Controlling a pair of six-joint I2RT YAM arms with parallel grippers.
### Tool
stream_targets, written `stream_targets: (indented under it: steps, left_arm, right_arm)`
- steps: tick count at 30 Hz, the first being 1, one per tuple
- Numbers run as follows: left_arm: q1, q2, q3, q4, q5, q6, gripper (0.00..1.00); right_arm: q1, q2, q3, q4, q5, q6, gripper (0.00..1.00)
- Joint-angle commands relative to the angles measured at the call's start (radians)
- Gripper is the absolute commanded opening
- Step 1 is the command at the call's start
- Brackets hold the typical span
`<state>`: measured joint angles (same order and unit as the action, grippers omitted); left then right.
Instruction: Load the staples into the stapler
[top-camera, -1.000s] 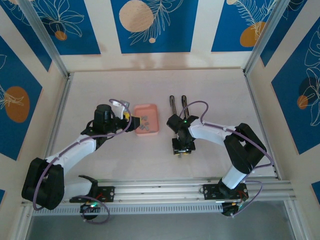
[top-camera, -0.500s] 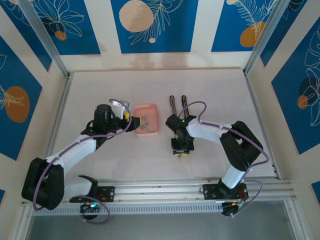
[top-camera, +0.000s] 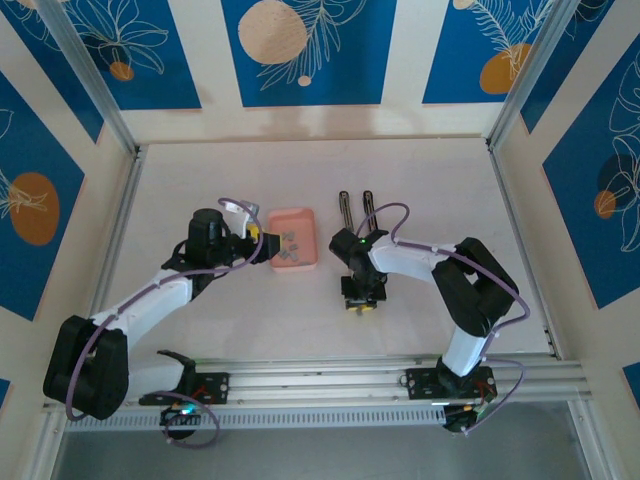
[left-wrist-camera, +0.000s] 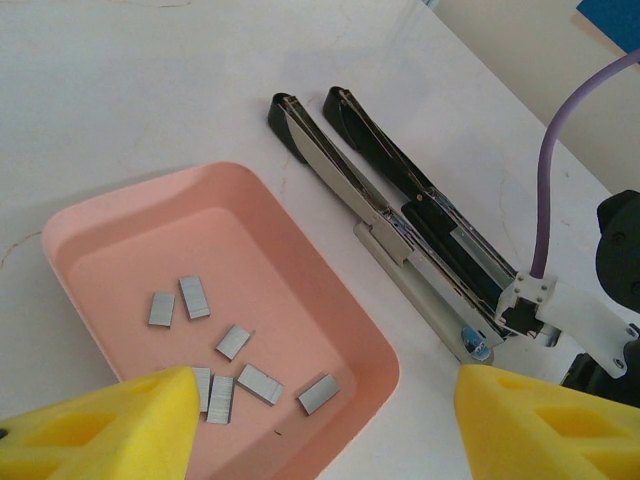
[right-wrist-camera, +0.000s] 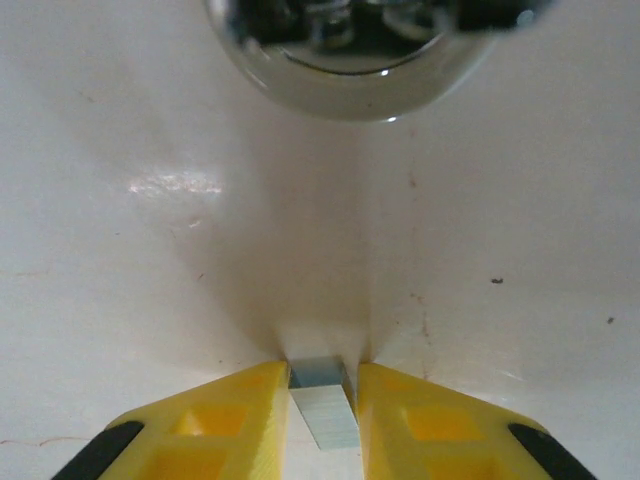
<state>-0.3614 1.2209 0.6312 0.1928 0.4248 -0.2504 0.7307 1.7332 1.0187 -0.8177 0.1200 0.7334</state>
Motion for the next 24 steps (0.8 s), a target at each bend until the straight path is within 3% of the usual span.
stream_targets:
  steps: [1,4,15,24]
  left_arm:
    - [-0.011,0.006,0.022,-0.010,0.002,0.029,0.68]
    - [-0.010,0.008,0.022,-0.009,0.002,0.031,0.68]
    - [-0.013,0.017,0.031,-0.003,-0.003,0.041,0.68]
    - [-0.019,0.049,0.058,0.014,-0.030,-0.001,0.68]
  right_arm:
    - [-0.001,0.018,0.012,-0.021,0.000,0.024,0.23]
    - [0.000,0.026,0.008,-0.023,0.011,0.028,0.18]
    - [0.044,0.009,0.001,-0.015,0.075,0.070,0.16]
    - [0.068,-0.195,-0.019,0.069,0.224,0.042,0.16]
